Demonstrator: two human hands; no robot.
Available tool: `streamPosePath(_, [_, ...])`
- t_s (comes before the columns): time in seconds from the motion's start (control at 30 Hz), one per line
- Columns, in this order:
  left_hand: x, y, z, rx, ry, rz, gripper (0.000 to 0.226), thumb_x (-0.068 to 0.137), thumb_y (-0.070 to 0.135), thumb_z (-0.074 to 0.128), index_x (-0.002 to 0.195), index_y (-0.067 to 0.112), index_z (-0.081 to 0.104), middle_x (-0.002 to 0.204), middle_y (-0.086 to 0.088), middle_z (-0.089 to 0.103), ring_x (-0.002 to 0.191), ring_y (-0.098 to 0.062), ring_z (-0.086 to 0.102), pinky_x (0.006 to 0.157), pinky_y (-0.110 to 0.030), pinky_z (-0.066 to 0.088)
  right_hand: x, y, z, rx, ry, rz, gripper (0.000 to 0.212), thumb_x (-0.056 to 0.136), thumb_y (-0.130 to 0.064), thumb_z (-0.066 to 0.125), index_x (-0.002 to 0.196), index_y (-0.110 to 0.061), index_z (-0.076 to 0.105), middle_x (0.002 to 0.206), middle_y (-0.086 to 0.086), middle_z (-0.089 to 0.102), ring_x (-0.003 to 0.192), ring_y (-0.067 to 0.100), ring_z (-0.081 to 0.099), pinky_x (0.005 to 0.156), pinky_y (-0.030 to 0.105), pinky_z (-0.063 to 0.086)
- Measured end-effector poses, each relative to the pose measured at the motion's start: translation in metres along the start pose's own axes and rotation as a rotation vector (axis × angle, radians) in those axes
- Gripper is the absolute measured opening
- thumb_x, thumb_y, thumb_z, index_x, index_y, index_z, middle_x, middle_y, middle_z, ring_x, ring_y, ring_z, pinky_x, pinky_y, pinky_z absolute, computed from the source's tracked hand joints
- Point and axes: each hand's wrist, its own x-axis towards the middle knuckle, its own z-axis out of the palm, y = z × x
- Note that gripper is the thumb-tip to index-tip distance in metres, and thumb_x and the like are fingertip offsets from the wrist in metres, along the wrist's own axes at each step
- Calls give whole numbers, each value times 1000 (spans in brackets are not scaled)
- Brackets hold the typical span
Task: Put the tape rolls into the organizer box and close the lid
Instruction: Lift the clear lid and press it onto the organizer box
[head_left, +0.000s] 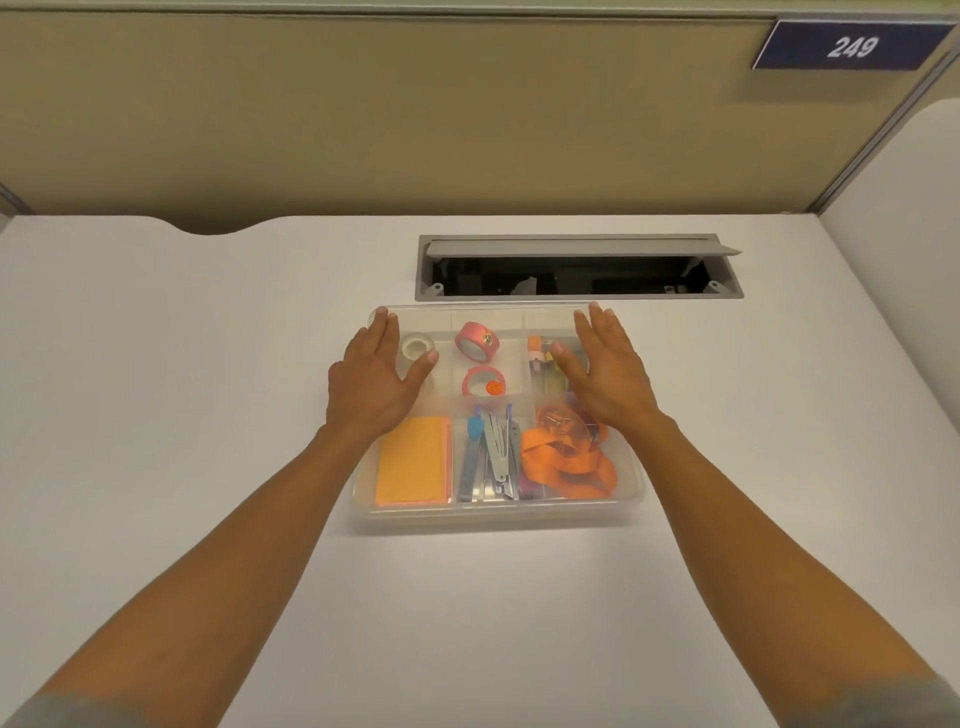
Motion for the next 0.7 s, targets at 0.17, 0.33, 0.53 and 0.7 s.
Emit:
streamPosePath(0.17, [5,-7,10,27,31,-9,94,78,82,18,150,21,20,162,2,17,145,-27,26,110,-52,30,1,0,5,-30,6,20,89,83,-78,18,152,-22,10,161,-1,5,148,18,1,113,34,2])
streamPosePath(0.33, [6,-9,16,8,37,-11,98,75,85,19,151,23,18,162,3,16,145,-27,26,110,-52,30,1,-1,8,-24,15,27,94,80,-82,22,152,-24,9,161,-3,5,148,18,1,109,36,4])
streamPosePath(0.53, [4,-9,10,-138,33,-14,82,86,72,29,151,23,22,162,3,17,147,-24,20,115,-49,22,-1,3,2,236,-21,31,87,81,-76,36,151,-29,13,161,-6,6,147,17,3,114,40,10])
streamPosePath(0.7, [-7,-4,1,-392,131,-71,64,92,56,42,145,20,39,155,-1,36,142,-22,32,117,-44,25,-8,-3,-5,354,83,101,71,88,-66,40,147,-29,28,157,-3,25,143,21,25,112,41,24])
